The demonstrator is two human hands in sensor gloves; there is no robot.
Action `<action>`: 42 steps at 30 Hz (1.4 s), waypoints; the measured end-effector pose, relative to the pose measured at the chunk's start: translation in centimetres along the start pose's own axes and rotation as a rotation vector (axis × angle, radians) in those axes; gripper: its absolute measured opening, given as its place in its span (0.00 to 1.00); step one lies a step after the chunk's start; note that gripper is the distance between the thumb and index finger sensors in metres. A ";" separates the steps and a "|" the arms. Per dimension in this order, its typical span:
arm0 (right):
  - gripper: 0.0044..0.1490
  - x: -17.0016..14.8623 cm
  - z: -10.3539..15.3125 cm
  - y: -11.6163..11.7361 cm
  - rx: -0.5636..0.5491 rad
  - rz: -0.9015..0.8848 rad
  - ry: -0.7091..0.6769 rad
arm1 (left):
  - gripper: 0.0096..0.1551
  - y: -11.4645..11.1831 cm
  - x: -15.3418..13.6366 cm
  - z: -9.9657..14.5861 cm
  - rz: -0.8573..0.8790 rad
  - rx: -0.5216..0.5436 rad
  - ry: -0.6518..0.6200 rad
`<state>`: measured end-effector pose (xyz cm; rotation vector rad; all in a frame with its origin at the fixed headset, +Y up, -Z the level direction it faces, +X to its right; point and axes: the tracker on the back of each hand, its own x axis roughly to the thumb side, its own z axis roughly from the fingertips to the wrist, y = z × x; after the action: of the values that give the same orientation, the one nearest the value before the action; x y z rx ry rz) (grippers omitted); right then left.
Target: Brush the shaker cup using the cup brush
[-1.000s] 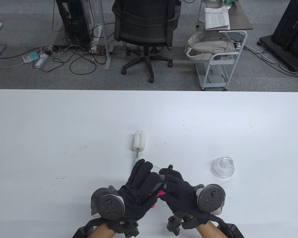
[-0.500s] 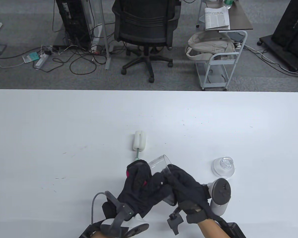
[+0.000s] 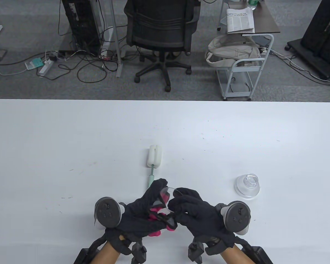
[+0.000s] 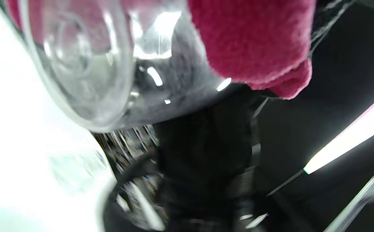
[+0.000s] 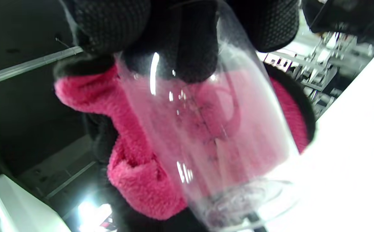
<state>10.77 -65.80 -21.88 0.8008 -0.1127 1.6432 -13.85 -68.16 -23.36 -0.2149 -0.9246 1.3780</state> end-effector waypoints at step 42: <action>0.20 -1.0 -0.7 -0.6 0.076 -0.226 0.143 | 0.51 -0.3 1.1 -0.1 -0.027 0.099 -0.084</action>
<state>11.05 -66.16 -23.19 0.7232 0.1376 1.4911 -13.63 -67.24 -22.73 -0.0694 -0.9230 1.4128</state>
